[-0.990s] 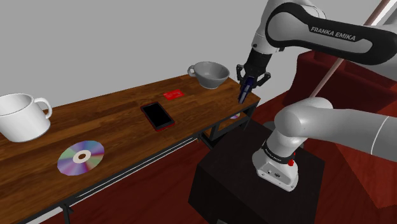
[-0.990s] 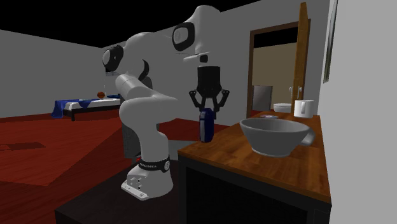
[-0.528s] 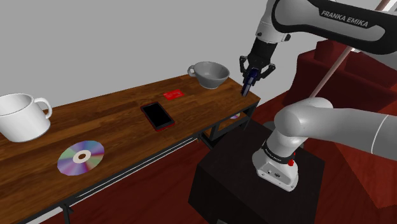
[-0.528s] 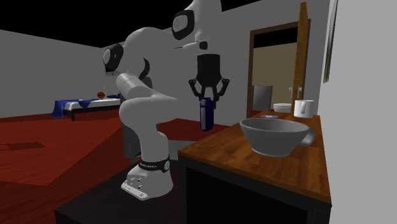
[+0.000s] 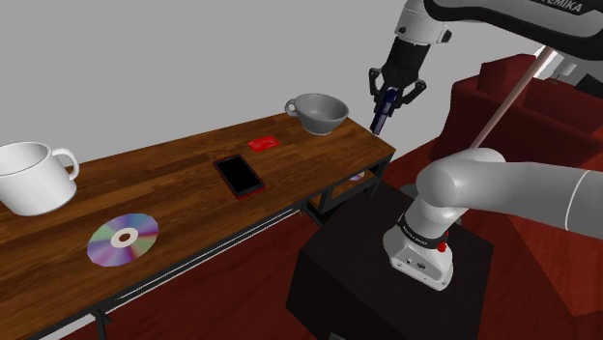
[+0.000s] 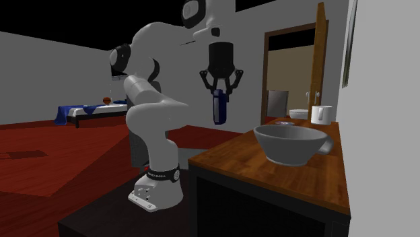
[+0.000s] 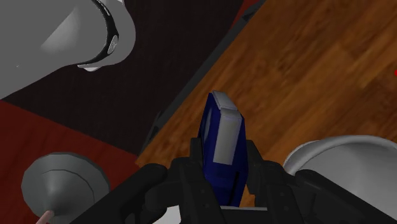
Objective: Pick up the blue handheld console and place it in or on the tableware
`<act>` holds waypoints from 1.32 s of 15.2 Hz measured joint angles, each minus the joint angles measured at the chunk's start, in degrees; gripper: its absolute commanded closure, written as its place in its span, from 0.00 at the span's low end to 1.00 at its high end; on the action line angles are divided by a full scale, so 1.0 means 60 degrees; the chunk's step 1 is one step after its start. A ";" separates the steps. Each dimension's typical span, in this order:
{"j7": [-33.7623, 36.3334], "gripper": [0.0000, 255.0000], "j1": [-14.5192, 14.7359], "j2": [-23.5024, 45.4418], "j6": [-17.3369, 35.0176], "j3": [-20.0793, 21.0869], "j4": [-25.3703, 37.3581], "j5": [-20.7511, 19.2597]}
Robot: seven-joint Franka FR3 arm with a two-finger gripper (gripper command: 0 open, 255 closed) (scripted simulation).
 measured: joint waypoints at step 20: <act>0.0760 1.00 -0.0517 0.3917 0.0173 0.0886 0.3886 0.0009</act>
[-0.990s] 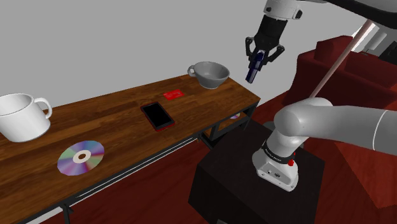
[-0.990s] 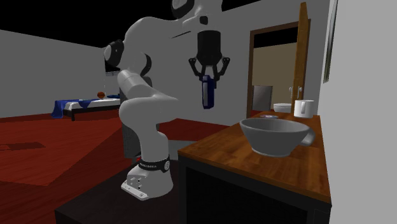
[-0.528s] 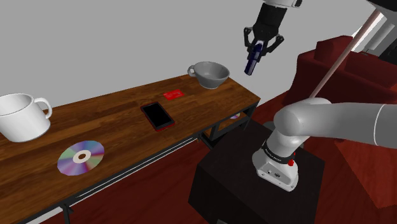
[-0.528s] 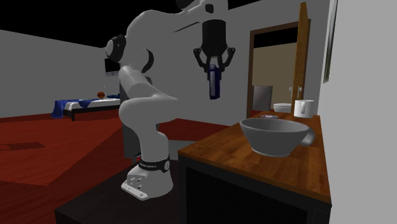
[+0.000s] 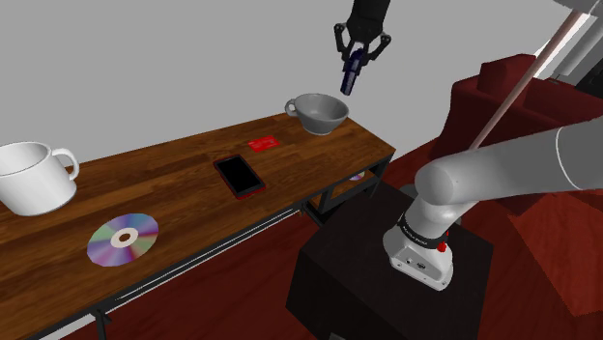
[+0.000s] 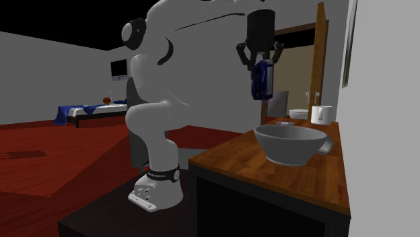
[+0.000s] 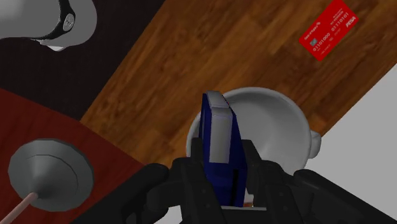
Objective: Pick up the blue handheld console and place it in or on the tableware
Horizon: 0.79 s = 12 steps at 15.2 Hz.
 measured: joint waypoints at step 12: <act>0.0614 1.00 -0.0238 0.2168 0.1116 0.0817 0.1104 -0.0200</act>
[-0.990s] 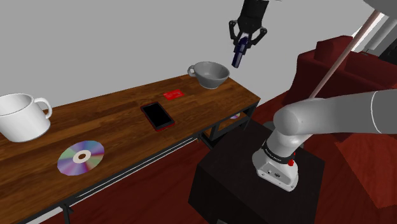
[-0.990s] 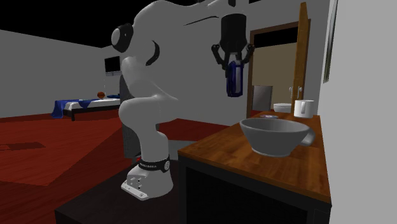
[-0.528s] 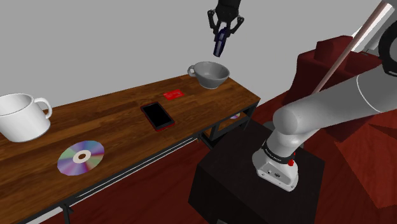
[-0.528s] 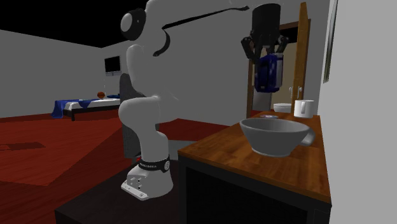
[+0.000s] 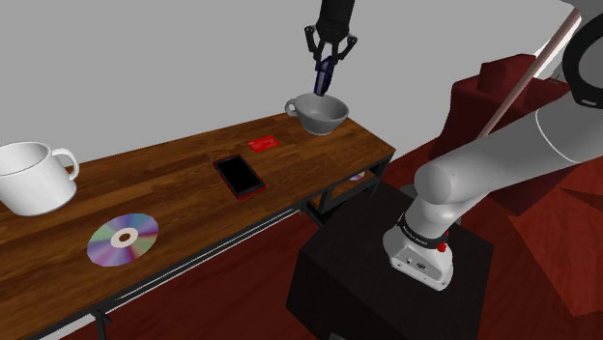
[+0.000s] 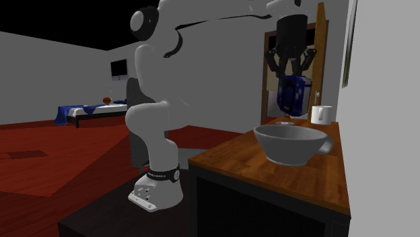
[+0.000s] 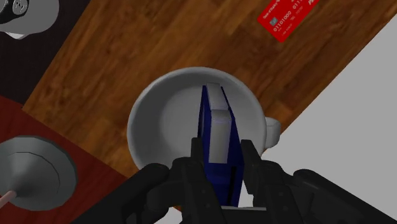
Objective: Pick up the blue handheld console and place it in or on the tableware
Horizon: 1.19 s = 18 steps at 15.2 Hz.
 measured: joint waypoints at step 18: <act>-0.0111 0.00 0.0080 -0.0202 0.1495 0.0122 -0.1589 0.0141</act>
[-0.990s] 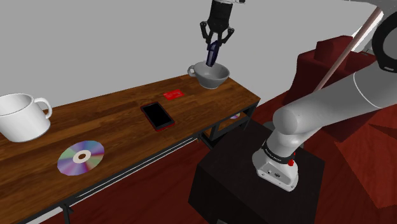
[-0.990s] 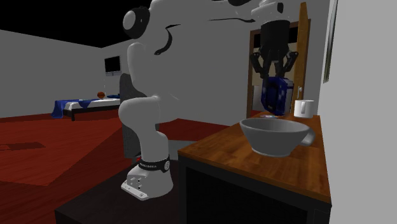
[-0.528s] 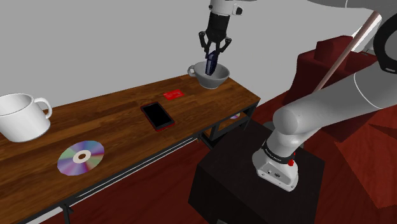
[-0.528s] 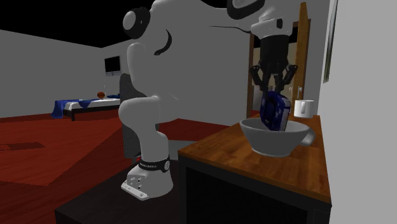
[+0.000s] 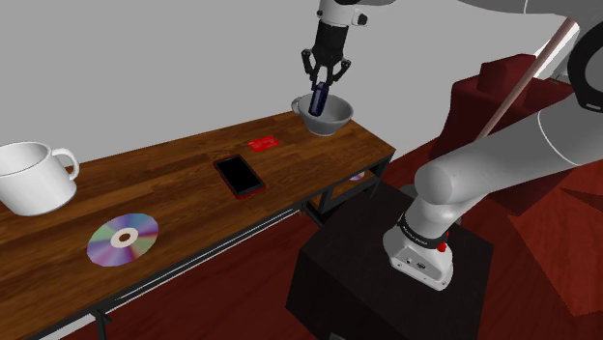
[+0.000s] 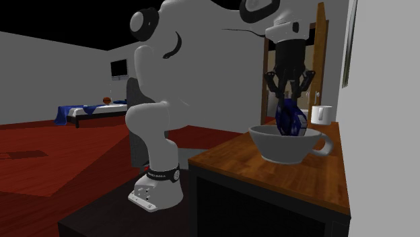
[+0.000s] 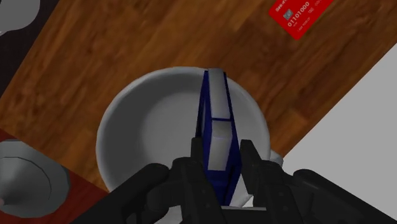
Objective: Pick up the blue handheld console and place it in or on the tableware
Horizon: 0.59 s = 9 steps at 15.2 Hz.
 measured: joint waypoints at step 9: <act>0.0034 0.00 -0.0031 0.0062 -0.0685 -0.0069 0.0662 -0.0059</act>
